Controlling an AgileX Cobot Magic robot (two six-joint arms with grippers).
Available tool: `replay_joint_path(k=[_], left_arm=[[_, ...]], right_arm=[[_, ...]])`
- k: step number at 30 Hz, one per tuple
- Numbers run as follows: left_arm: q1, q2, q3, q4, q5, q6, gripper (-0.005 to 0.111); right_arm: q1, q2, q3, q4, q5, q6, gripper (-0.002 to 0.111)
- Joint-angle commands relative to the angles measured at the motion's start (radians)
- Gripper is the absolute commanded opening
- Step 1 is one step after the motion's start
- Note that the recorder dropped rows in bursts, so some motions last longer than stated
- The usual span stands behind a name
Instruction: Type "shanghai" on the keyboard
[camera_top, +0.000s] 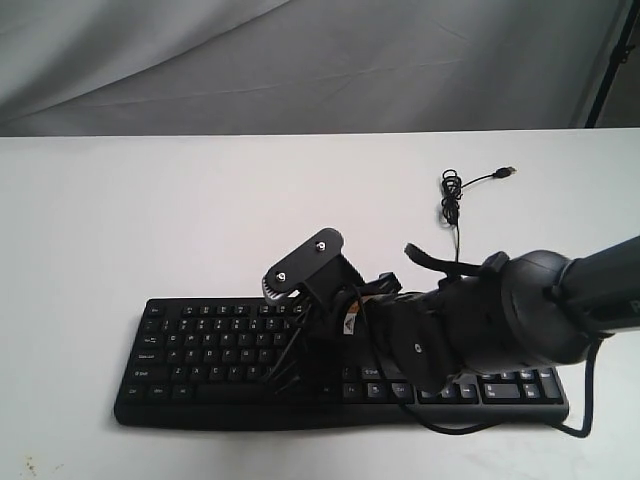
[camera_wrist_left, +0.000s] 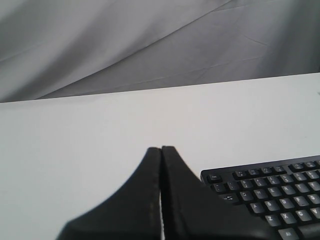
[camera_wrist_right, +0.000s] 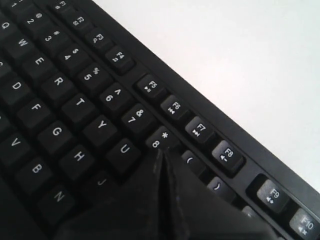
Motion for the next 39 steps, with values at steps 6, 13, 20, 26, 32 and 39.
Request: replay_joint_path(k=[6, 13, 20, 26, 32, 39], left_arm=[[-0.004, -0.003, 0.004, 0.001, -0.003, -0.003, 0.0], [-0.004, -0.003, 0.004, 0.001, -0.003, -0.003, 0.0], [-0.004, -0.003, 0.004, 0.001, -0.003, -0.003, 0.0], [-0.004, -0.003, 0.004, 0.001, -0.003, -0.003, 0.0], [-0.004, -0.003, 0.004, 0.001, -0.003, -0.003, 0.0], [-0.004, -0.003, 0.004, 0.001, -0.003, -0.003, 0.0]], right_arm=[[0.006, 0.006, 0.004, -0.01, 0.003, -0.012, 0.0], [0.006, 0.013, 0.004, -0.01, 0.007, -0.012, 0.0], [0.009, 0.023, 0.004, -0.01, 0.007, -0.014, 0.0], [0.01, -0.008, 0.004, -0.021, 0.011, -0.018, 0.0], [0.01, -0.096, 0.004, -0.042, 0.051, -0.018, 0.0], [0.03, -0.228, 0.102, -0.056, -0.009, -0.018, 0.0]])
